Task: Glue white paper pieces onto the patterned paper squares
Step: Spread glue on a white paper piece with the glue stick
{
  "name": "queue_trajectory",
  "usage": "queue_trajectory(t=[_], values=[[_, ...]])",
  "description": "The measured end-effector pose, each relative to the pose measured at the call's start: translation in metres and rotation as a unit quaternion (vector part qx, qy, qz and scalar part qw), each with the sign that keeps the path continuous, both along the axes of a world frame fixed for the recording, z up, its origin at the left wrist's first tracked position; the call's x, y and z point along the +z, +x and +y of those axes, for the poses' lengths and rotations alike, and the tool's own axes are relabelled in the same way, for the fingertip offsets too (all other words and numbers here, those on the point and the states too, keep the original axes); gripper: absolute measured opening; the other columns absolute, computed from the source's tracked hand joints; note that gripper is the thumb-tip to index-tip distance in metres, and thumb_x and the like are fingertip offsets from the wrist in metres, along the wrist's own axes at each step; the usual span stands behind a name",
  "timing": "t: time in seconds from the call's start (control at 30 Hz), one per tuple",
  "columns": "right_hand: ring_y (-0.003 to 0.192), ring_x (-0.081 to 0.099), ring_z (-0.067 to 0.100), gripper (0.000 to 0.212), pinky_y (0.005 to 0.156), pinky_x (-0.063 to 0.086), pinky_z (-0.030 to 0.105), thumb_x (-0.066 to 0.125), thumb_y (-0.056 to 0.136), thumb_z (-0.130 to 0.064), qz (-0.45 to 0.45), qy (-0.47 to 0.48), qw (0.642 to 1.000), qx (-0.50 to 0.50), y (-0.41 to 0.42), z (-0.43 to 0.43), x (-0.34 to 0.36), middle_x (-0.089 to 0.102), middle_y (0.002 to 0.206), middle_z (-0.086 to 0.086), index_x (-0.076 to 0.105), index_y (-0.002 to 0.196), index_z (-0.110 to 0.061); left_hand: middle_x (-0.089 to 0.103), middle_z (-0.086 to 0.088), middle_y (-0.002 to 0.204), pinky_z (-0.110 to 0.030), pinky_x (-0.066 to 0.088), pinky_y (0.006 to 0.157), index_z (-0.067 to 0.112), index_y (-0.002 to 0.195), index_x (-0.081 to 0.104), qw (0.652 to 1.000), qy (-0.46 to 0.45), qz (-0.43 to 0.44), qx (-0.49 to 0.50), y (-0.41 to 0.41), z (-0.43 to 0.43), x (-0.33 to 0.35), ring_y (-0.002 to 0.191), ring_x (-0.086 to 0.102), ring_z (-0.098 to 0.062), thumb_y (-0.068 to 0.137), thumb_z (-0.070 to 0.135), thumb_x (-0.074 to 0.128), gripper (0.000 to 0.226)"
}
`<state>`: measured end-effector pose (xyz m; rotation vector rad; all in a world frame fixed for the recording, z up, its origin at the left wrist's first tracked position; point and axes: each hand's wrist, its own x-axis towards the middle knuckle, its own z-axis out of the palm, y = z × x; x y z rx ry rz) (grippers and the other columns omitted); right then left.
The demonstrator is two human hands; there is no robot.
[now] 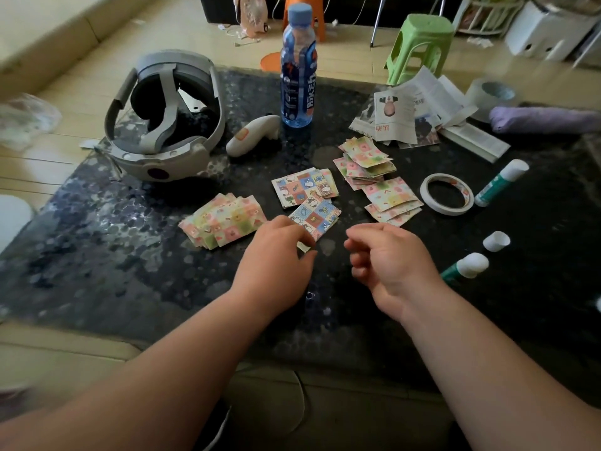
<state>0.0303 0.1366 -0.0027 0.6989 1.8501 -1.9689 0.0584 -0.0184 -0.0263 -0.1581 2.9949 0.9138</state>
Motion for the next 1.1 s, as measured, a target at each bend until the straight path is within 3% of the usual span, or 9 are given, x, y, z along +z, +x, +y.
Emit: queue_trajectory(t=[0.17,0.3,0.43,0.57,0.8,0.93,1.1], values=[[0.060,0.057,0.015,0.007,0.052,0.044,0.027,0.069,0.094,-0.014,0.028,0.092,0.985,0.141,0.012,0.015,0.007,0.071,0.068,0.001,0.072,0.090,-0.009,0.053,0.005,0.127,-0.020,0.031,0.096,0.021,0.119,0.068,0.999,-0.015,0.004,0.040,-0.010,-0.001,-0.004,0.121,0.047,-0.014,0.094,0.033,0.068,0.028],[0.059,0.064,0.010,0.009,0.058,0.048,0.029,0.070,0.094,-0.022,0.051,0.177,0.955,0.233,0.018,0.028,0.003,0.075,0.074,-0.001,0.074,0.087,-0.018,0.047,0.000,0.140,-0.039,0.035,0.109,0.026,0.134,0.056,0.993,-0.093,-0.064,0.045,-0.019,0.009,-0.001,0.133,0.039,-0.024,0.091,0.048,0.066,0.049],[0.061,0.069,0.007,0.008,0.056,0.050,0.021,0.073,0.092,-0.030,0.081,0.262,0.915,0.298,0.017,0.033,0.000,0.075,0.073,-0.008,0.073,0.085,-0.026,0.044,0.003,0.143,-0.039,0.032,0.108,0.030,0.136,0.052,0.990,-0.132,-0.041,0.026,-0.023,0.021,0.002,0.134,0.036,-0.023,0.092,0.057,0.060,0.052],[0.063,0.069,0.007,0.008,0.050,0.048,0.013,0.072,0.093,-0.029,0.095,0.247,0.910,0.318,0.017,0.032,0.001,0.075,0.072,-0.009,0.072,0.085,-0.025,0.044,0.001,0.146,-0.039,0.029,0.111,0.028,0.136,0.052,0.993,-0.090,-0.035,0.061,-0.035,0.014,-0.005,0.137,0.035,-0.023,0.094,0.049,0.061,0.047],[0.067,0.068,0.001,0.009,0.057,0.048,0.015,0.072,0.093,-0.033,0.109,0.245,0.900,0.343,0.015,0.034,0.003,0.074,0.076,-0.014,0.071,0.085,-0.029,0.045,0.004,0.143,-0.038,0.028,0.110,0.030,0.135,0.055,0.988,-0.118,-0.001,0.095,-0.046,-0.010,0.010,0.134,0.034,-0.022,0.089,0.046,0.070,0.051],[0.067,0.069,0.003,0.009,0.062,0.052,0.021,0.072,0.092,-0.033,0.116,0.244,0.898,0.347,0.014,0.034,0.003,0.074,0.077,-0.013,0.071,0.085,-0.029,0.044,-0.003,0.144,-0.048,0.032,0.109,0.029,0.140,0.050,0.973,-0.144,-0.070,0.166,-0.049,-0.048,0.016,0.135,0.034,-0.031,0.087,0.044,0.071,0.059],[0.068,0.068,0.002,0.009,0.062,0.050,0.020,0.071,0.093,-0.033,0.118,0.242,0.893,0.360,0.013,0.029,0.001,0.074,0.077,-0.013,0.071,0.085,-0.029,0.053,-0.007,0.130,-0.045,0.040,0.107,0.023,0.134,0.055,0.976,-0.114,-0.083,0.168,-0.040,-0.067,0.000,0.123,0.046,-0.033,0.084,0.034,0.074,0.055]])
